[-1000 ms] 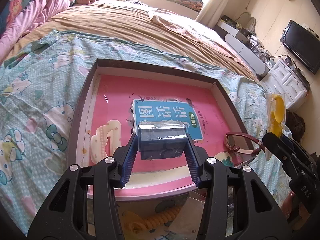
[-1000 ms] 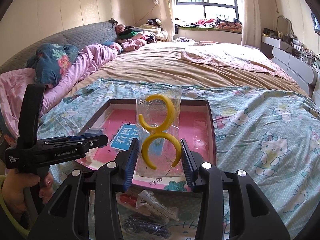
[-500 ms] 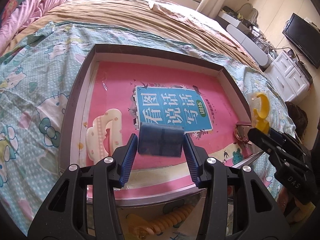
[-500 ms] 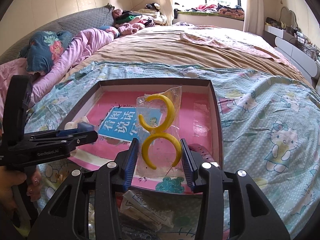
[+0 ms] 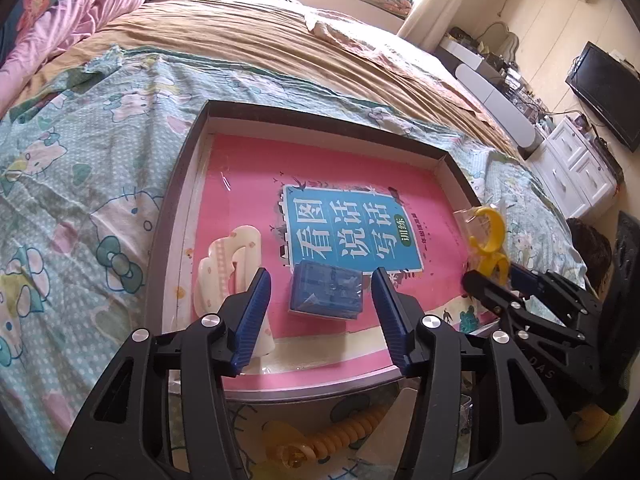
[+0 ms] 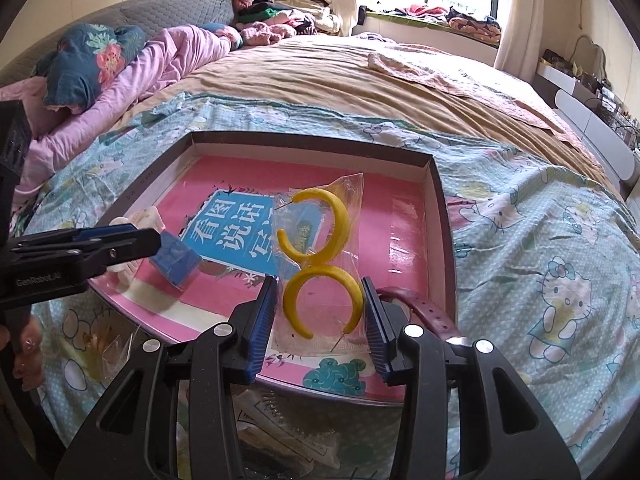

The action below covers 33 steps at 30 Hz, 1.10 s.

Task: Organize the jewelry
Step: 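Carry the blue box into the tray with the left gripper while the right carries the hair bands, then open both grippers and pull them back from the tray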

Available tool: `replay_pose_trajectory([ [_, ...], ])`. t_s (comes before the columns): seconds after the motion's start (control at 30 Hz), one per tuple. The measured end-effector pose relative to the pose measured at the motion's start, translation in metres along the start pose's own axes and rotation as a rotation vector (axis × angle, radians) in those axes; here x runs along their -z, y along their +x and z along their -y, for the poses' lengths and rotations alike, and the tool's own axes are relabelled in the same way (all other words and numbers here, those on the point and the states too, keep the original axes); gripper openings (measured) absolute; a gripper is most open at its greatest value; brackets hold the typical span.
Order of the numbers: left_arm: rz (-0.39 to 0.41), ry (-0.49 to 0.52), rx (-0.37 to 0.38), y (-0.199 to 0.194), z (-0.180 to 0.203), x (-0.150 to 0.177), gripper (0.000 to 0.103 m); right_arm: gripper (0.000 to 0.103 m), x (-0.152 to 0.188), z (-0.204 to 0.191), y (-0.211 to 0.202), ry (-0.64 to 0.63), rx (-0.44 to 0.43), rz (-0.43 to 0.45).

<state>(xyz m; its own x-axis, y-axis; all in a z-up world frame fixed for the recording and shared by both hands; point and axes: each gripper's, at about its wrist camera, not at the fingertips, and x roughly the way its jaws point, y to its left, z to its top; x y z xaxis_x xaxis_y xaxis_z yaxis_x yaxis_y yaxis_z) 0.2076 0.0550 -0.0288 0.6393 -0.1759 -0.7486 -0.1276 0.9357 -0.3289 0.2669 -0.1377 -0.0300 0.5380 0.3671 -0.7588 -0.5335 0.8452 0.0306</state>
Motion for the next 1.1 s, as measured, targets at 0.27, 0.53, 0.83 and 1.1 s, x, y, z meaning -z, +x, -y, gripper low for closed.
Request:
replay_pose_trajectory([
  [0.27, 0.011, -0.010, 0.001, -0.006, -0.002, 0.003, 0.050, 0.042, -0.001, -0.005, 0.007, -0.023, 0.022, -0.019],
  [0.53, 0.026, -0.013, -0.003, -0.012, -0.003, 0.005, 0.056, 0.044, -0.002, -0.004, 0.003, -0.005, 0.009, -0.010],
  [0.83, 0.053, -0.040, 0.002, -0.025, -0.007, 0.006, 0.069, 0.060, -0.001, -0.002, -0.022, 0.014, -0.013, 0.049],
  [1.1, 0.086, -0.064, -0.011, -0.038, -0.011, 0.008, 0.089, 0.075, 0.004, 0.002, -0.051, 0.049, -0.026, 0.113],
])
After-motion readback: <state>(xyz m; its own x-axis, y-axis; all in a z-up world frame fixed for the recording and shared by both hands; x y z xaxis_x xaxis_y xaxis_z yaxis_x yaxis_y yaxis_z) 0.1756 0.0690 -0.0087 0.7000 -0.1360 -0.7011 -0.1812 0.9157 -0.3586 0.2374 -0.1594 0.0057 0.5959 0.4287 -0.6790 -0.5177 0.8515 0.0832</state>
